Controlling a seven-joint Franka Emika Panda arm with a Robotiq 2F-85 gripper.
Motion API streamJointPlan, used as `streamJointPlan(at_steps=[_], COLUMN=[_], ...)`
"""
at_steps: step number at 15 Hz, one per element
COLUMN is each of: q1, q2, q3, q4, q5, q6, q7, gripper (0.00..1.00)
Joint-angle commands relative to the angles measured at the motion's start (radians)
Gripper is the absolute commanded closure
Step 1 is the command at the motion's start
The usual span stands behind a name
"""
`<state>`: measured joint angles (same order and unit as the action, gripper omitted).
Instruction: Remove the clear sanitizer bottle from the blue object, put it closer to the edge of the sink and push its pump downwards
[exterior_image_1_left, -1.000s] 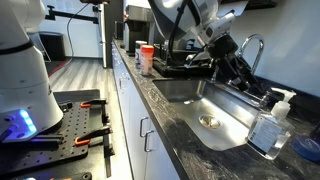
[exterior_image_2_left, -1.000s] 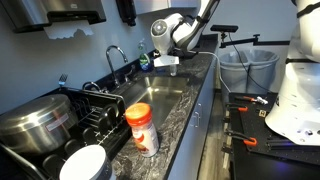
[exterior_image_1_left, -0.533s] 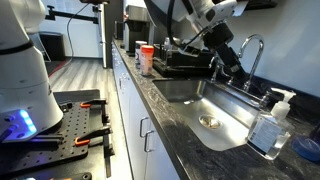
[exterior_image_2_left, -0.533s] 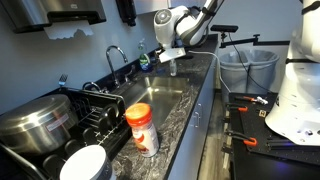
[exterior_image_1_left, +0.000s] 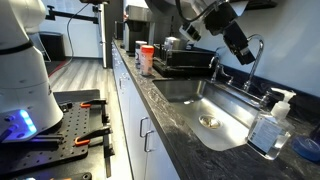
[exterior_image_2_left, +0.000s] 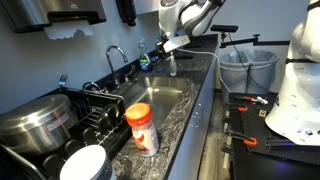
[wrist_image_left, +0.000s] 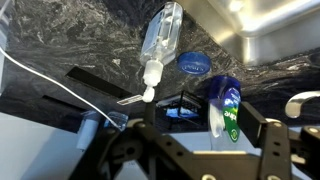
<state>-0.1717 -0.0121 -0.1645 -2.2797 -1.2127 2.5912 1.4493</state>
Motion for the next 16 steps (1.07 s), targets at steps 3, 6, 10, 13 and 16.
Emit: streamJointPlan(at_steps=[3,6,10,13,16], q1=[-0.015,-0.020,-0.025,-0.030,-0.035], q2=[-0.069,-0.076,-0.059,-0.041,-0.048], q3=[-0.022,-0.024,-0.023,-0.021,-0.020], q4=[-0.029,-0.022,0.005,0.030,0.014], q5=[0.060,0.108,0.193,0.248,0.230], q6=[0.059,0.041,0.009,-0.013,0.013], q7=[-0.134,-0.195,-0.266,-0.285,-0.255], gripper=[0.63,0.86,1.00,1.00,0.99])
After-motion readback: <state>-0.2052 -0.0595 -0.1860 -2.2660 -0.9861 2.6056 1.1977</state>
